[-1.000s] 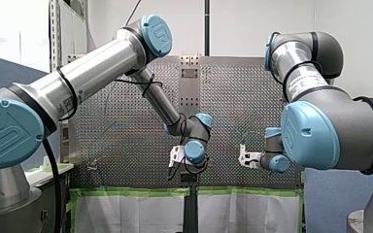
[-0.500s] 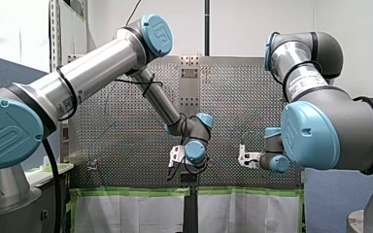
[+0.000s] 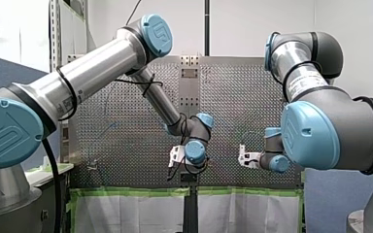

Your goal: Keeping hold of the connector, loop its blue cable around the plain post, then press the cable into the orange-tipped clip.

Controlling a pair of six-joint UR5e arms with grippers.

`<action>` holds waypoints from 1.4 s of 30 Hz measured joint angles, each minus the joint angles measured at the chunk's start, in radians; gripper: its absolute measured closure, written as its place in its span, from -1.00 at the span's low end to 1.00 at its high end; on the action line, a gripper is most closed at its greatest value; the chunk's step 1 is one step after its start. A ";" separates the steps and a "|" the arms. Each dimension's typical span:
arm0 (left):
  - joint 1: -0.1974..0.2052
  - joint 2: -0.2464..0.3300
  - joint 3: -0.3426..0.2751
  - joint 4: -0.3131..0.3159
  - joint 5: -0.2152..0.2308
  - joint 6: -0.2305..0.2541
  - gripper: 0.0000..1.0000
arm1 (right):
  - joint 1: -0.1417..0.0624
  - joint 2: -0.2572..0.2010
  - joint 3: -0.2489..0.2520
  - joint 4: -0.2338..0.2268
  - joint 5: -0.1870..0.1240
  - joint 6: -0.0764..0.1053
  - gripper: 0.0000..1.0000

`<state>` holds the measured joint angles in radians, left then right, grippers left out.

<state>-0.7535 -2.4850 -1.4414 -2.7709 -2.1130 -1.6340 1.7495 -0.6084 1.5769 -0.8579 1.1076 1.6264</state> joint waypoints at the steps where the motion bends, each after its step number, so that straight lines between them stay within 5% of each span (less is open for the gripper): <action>1: 0.000 0.001 0.000 -0.001 0.000 0.000 -1.00 | 0.000 0.000 0.000 0.000 0.000 0.000 1.00; 17: -0.007 0.054 -0.019 -0.012 -0.014 -0.008 -1.00 | 0.000 0.000 0.000 -0.004 0.000 0.000 1.00; 30: 0.013 0.174 -0.140 0.083 0.003 -0.052 -1.00 | 0.002 0.000 -0.001 -0.004 0.000 0.000 1.00; 42: 0.017 0.283 -0.249 0.077 0.051 -0.121 -1.00 | 0.002 0.000 -0.003 -0.001 0.001 0.000 1.00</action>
<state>-0.7370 -2.2020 -1.6901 -2.6940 -2.0624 -1.7555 1.7520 -0.6084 1.5735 -0.8590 1.1082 1.6264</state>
